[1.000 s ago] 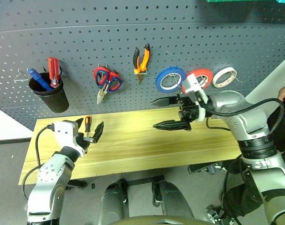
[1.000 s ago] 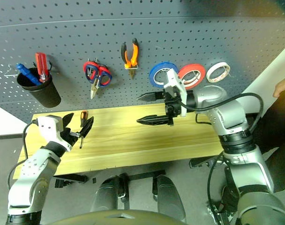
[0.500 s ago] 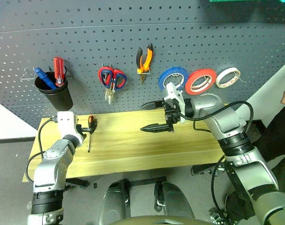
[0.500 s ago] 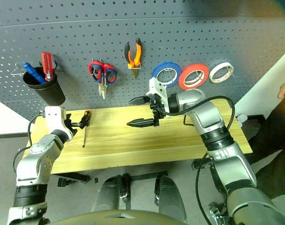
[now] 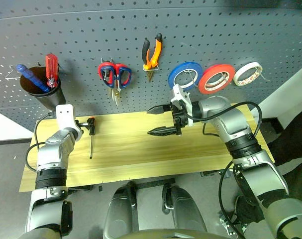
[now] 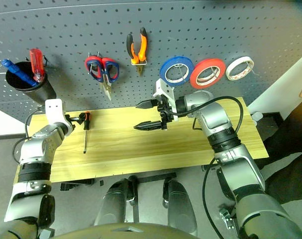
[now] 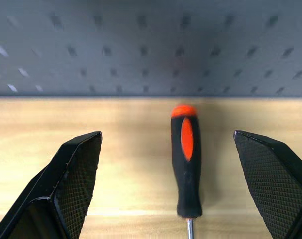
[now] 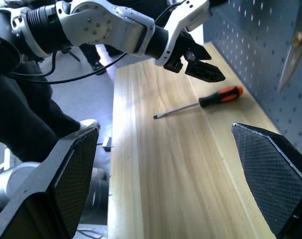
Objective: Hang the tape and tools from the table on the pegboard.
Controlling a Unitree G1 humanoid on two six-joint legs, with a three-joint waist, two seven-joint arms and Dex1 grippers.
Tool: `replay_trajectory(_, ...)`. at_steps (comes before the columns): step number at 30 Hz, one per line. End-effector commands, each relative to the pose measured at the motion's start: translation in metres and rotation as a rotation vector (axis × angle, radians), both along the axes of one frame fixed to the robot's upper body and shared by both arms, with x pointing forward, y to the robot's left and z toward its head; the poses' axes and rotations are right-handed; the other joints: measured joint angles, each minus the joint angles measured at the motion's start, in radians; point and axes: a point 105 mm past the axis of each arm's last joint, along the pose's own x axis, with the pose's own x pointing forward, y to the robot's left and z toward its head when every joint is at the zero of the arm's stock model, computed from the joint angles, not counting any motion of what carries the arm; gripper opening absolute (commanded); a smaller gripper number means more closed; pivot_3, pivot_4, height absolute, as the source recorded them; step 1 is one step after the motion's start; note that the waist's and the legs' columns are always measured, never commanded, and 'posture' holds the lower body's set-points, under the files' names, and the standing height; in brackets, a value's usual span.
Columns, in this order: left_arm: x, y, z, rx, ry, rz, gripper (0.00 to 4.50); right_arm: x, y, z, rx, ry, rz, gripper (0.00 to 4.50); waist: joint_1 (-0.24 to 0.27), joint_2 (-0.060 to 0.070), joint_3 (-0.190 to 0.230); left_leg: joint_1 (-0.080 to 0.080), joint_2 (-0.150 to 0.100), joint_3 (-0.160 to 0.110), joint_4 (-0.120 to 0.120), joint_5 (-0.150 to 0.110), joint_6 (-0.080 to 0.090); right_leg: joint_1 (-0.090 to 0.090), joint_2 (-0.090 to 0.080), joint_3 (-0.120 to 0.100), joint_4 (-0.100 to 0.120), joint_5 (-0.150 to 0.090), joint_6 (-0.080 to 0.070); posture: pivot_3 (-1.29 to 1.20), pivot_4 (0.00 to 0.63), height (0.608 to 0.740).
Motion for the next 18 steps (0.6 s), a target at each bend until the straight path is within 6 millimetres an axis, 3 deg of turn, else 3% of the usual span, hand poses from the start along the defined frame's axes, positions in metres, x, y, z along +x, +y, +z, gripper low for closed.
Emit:
replay_trajectory(1,0.002,-0.001,0.000,0.012,0.015,0.016,4.44,0.000,-0.002,0.010,0.003,-0.034,0.018,4.50,-0.001,0.000,0.014,-0.001,0.000,0.000,0.000,0.000,0.000,0.000,0.000,0.000,0.000,0.000,0.000,0.05,0.385,0.740)
replay_trajectory(11,0.011,-0.026,-0.012,-0.059,0.056,0.000,4.44,-0.004,-0.011,0.005,-0.026,-0.020,0.007,4.50,-0.002,0.000,0.062,-0.007,0.000,0.001,0.000,0.002,0.002,-0.006,-0.001,0.001,0.001,0.001,0.006,0.03,0.420,0.740)
replay_trajectory(16,0.013,-0.021,-0.014,-0.063,0.081,0.045,4.44,-0.003,-0.018,0.004,-0.037,-0.018,-0.006,4.50,-0.002,0.001,0.072,-0.007,0.000,0.001,0.000,0.002,0.002,-0.006,-0.001,0.001,0.000,0.001,0.006,0.03,0.420,0.740)
replay_trajectory(18,0.011,-0.018,-0.017,-0.070,0.102,0.074,3.86,-0.003,-0.020,0.003,-0.040,-0.020,-0.010,4.50,-0.003,0.002,0.073,-0.007,0.000,0.001,0.000,0.002,0.002,-0.006,-0.001,0.000,0.000,0.001,0.007,0.03,0.417,0.740)
